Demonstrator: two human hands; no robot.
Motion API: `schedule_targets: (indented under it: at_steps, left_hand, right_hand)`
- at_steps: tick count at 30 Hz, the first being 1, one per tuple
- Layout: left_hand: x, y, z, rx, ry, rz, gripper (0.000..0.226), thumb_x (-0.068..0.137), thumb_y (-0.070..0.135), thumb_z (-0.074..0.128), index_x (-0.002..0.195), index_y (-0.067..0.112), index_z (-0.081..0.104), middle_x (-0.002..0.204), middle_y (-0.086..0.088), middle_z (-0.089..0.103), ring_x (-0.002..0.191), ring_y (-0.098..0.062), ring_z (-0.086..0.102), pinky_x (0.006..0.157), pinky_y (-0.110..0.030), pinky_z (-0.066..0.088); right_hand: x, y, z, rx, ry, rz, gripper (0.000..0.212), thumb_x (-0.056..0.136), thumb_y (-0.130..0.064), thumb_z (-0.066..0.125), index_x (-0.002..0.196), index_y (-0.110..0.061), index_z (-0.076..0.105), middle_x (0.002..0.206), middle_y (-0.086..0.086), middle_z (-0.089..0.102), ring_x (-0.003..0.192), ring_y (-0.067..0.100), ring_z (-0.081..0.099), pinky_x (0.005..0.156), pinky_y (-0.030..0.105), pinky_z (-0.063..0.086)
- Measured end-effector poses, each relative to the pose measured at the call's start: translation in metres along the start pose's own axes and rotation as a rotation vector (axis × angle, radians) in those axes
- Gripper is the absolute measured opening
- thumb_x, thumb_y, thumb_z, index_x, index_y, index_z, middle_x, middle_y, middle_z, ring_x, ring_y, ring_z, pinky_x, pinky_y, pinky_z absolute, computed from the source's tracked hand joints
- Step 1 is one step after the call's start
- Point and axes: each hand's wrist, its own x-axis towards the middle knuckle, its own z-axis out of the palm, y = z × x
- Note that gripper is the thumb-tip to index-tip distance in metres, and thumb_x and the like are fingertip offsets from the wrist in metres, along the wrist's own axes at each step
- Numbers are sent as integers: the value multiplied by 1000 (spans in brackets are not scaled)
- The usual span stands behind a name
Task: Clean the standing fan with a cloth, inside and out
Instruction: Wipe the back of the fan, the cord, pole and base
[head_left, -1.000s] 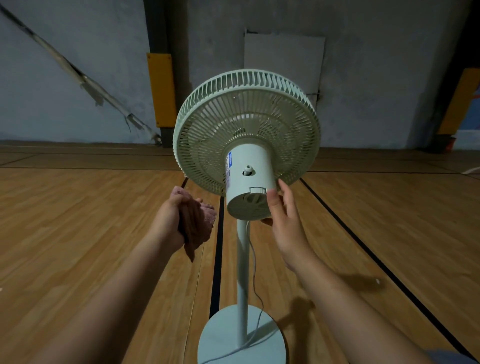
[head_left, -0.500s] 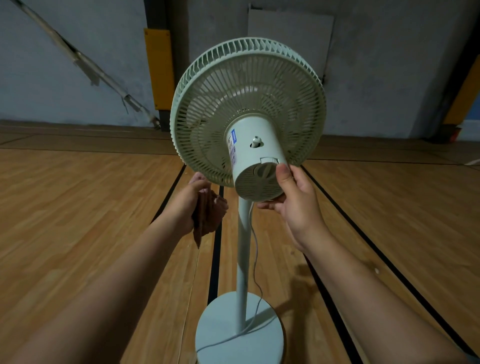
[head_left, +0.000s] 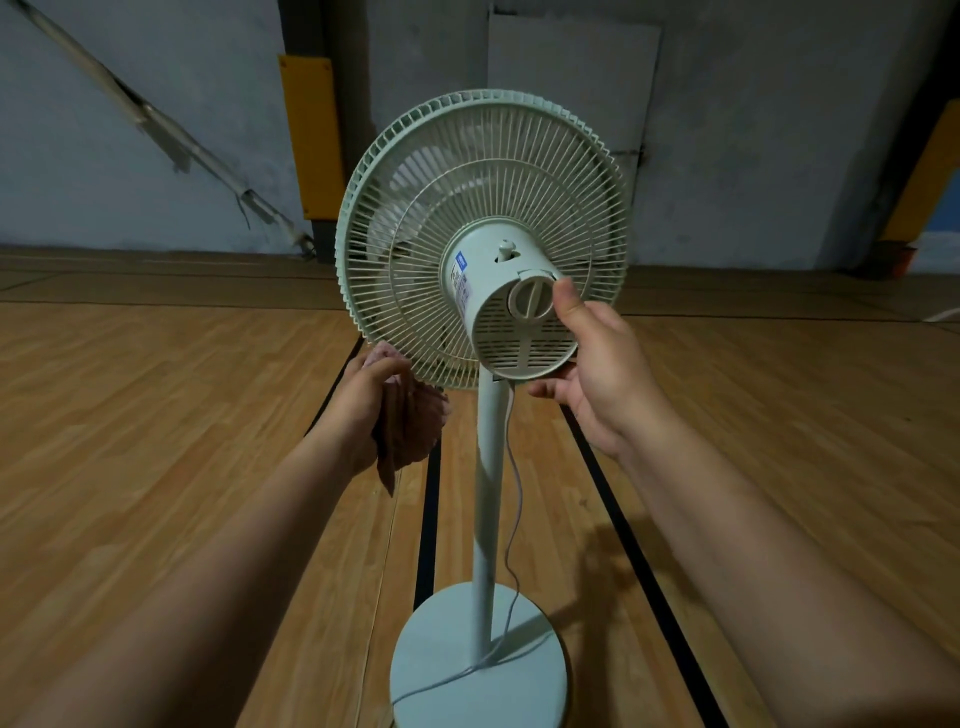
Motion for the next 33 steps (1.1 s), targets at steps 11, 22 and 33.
schedule_targets:
  at_steps: [11, 22, 33]
  left_hand:
    - [3, -18, -16, -1, -102, -87, 13, 112, 21, 47, 110, 20, 61, 117, -44, 67, 97, -47, 70, 92, -56, 60]
    - [27, -51, -20, 515, -79, -92, 28, 101, 45, 73, 110, 20, 66, 77, -10, 71, 61, -25, 65, 56, -34, 55]
    - [43, -62, -1, 732, -143, 48, 24, 107, 29, 68, 130, 32, 73, 76, 2, 72, 64, -15, 69, 59, -25, 59]
  right_hand:
    - [5, 35, -30, 34, -62, -42, 49, 107, -61, 42, 133, -24, 61, 130, 12, 70, 106, 35, 74, 65, 38, 58]
    - [14, 125, -59, -934, -458, 682, 27, 108, -12, 44, 110, -3, 69, 90, 10, 75, 80, 22, 78, 58, 26, 55]
    - [35, 186, -24, -965, -243, 481, 54, 105, -35, 63, 150, -12, 46, 110, 11, 71, 86, 24, 78, 73, 37, 67]
